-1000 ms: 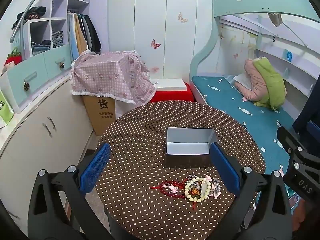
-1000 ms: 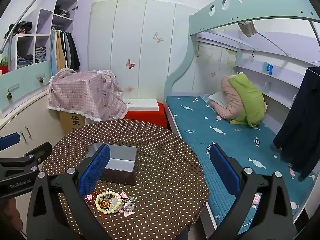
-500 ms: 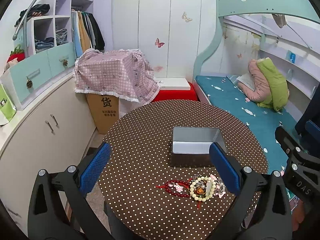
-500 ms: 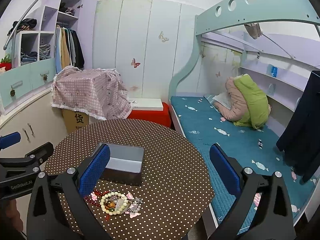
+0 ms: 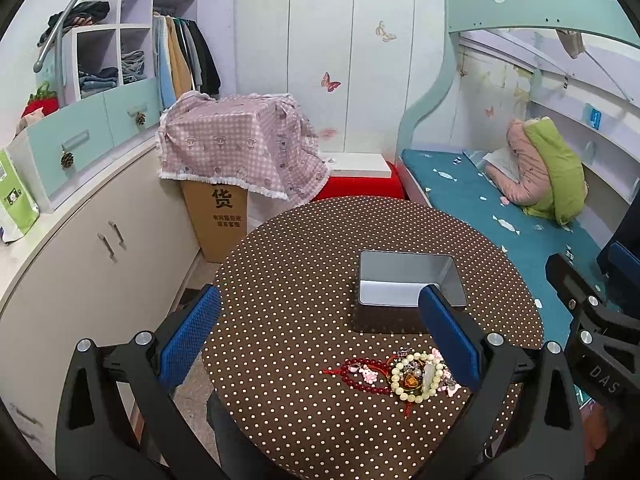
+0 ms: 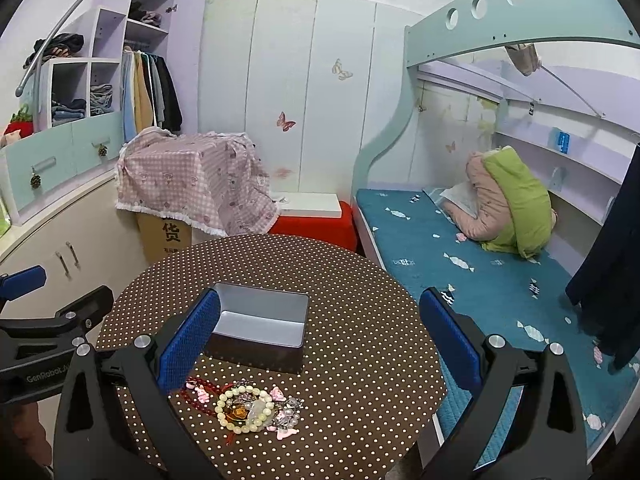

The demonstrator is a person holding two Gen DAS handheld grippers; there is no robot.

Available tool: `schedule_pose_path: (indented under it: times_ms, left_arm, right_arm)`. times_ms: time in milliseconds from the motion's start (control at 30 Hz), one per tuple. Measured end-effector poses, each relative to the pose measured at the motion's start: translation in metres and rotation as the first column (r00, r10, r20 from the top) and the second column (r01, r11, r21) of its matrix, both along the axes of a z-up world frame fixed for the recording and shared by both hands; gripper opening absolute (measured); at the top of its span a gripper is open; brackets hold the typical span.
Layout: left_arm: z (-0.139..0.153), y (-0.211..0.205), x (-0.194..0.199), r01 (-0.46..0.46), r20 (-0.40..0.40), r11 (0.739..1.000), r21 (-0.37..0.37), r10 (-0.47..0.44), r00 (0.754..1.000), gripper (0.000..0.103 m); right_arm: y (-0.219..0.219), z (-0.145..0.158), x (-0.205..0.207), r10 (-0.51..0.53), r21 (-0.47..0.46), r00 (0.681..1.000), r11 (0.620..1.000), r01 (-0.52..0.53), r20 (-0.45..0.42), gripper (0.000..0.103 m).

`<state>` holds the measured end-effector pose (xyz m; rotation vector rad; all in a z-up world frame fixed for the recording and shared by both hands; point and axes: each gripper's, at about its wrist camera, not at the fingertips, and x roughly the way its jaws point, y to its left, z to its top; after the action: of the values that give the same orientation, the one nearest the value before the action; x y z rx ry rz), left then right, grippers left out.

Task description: Organize jewelry

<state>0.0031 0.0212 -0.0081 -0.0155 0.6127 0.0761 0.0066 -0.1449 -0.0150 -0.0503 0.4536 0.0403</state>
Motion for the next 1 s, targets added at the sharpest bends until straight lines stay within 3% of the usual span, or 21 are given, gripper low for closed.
schedule_pose_path:
  times_ms: [1000]
  left_arm:
    - [-0.0012, -0.0067, 0.0055, 0.019, -0.032, 1.000, -0.005, -0.019, 0.999, 0.098]
  right_arm:
    - [-0.0066, -0.0028, -0.0010, -0.027, -0.002, 0.999, 1.000, 0.027, -0.017, 0.096]
